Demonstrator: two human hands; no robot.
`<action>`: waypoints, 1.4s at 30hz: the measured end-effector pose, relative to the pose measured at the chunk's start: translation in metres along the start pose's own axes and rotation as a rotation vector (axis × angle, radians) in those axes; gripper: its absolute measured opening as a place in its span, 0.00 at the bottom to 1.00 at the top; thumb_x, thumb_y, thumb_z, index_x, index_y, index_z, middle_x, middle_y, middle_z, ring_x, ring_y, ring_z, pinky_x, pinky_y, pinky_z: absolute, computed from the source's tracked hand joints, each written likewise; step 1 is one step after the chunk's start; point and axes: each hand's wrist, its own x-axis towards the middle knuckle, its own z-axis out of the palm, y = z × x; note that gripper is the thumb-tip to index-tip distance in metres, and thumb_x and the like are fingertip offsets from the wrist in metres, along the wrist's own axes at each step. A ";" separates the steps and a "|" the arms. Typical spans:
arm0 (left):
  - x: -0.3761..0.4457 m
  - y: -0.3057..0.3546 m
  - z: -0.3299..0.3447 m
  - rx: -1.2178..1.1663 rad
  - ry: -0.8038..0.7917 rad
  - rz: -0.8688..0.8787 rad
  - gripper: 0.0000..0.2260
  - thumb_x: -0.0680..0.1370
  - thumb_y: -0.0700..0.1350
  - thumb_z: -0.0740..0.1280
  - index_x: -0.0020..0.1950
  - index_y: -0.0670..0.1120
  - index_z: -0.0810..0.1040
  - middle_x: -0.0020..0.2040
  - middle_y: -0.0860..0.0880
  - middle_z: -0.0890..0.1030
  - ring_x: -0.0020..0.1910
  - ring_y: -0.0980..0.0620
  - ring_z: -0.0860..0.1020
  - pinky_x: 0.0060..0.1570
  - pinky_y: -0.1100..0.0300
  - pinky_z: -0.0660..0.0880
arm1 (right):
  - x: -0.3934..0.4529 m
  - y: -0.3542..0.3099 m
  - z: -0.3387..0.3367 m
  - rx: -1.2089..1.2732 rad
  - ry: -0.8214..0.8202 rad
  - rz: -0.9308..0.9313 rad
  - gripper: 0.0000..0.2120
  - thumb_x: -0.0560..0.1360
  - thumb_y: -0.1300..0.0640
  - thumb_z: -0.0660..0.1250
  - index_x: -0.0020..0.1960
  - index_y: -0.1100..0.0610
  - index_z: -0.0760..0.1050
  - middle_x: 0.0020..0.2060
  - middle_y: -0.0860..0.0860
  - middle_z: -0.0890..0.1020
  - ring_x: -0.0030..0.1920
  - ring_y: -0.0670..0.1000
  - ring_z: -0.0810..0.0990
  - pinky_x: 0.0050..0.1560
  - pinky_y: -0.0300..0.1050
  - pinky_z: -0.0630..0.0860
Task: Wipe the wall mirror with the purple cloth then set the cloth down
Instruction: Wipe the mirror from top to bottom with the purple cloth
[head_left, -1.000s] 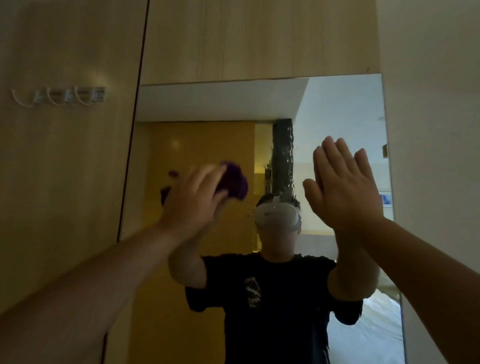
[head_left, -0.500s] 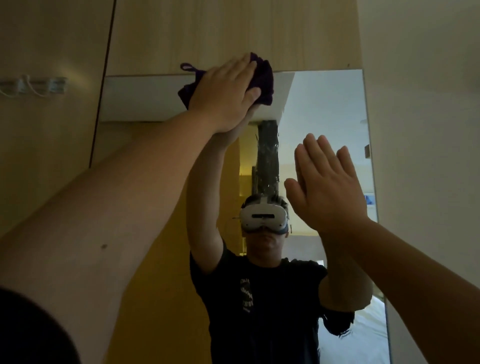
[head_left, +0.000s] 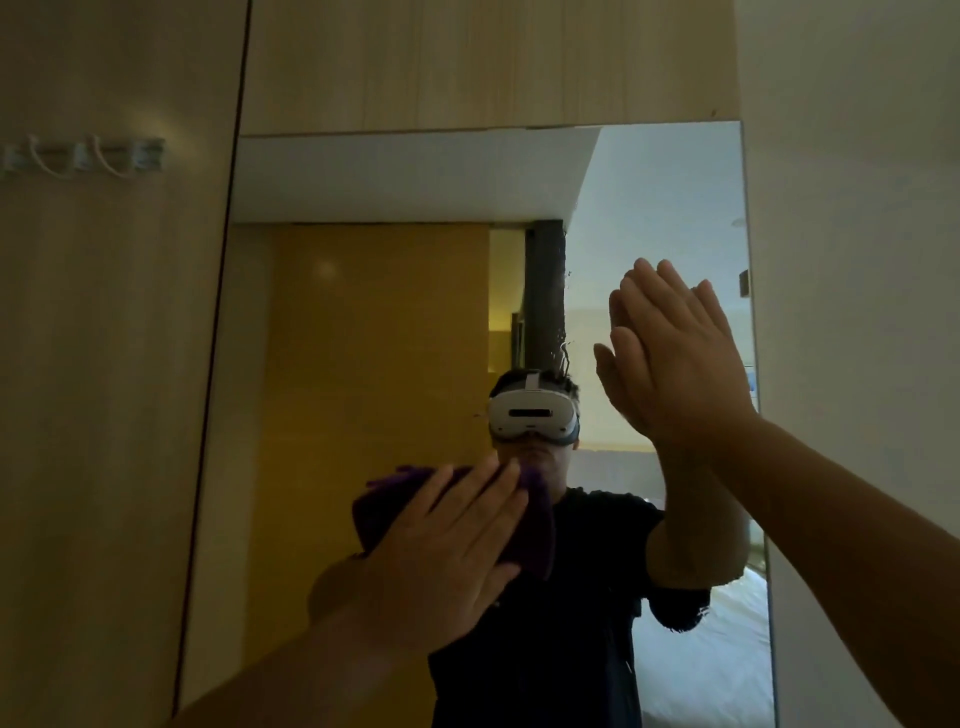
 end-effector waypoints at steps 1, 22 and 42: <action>-0.010 0.005 0.003 0.003 0.001 0.005 0.25 0.83 0.58 0.55 0.76 0.45 0.64 0.77 0.45 0.63 0.77 0.44 0.59 0.71 0.43 0.62 | -0.003 0.001 -0.002 0.002 -0.010 0.007 0.30 0.83 0.44 0.43 0.75 0.59 0.65 0.77 0.57 0.65 0.79 0.57 0.56 0.79 0.59 0.50; 0.237 -0.090 -0.068 -0.158 0.363 -0.339 0.21 0.81 0.51 0.57 0.70 0.43 0.71 0.64 0.44 0.76 0.62 0.43 0.73 0.64 0.51 0.66 | -0.019 0.046 -0.011 -0.197 -0.119 0.081 0.34 0.82 0.39 0.34 0.81 0.57 0.49 0.81 0.55 0.48 0.80 0.54 0.40 0.78 0.57 0.42; 0.147 0.010 -0.025 0.038 0.027 -0.033 0.26 0.83 0.58 0.51 0.76 0.44 0.63 0.77 0.44 0.64 0.77 0.44 0.59 0.75 0.45 0.53 | -0.024 0.050 -0.015 0.125 0.059 0.085 0.29 0.82 0.49 0.42 0.78 0.61 0.60 0.78 0.57 0.61 0.79 0.51 0.51 0.79 0.55 0.44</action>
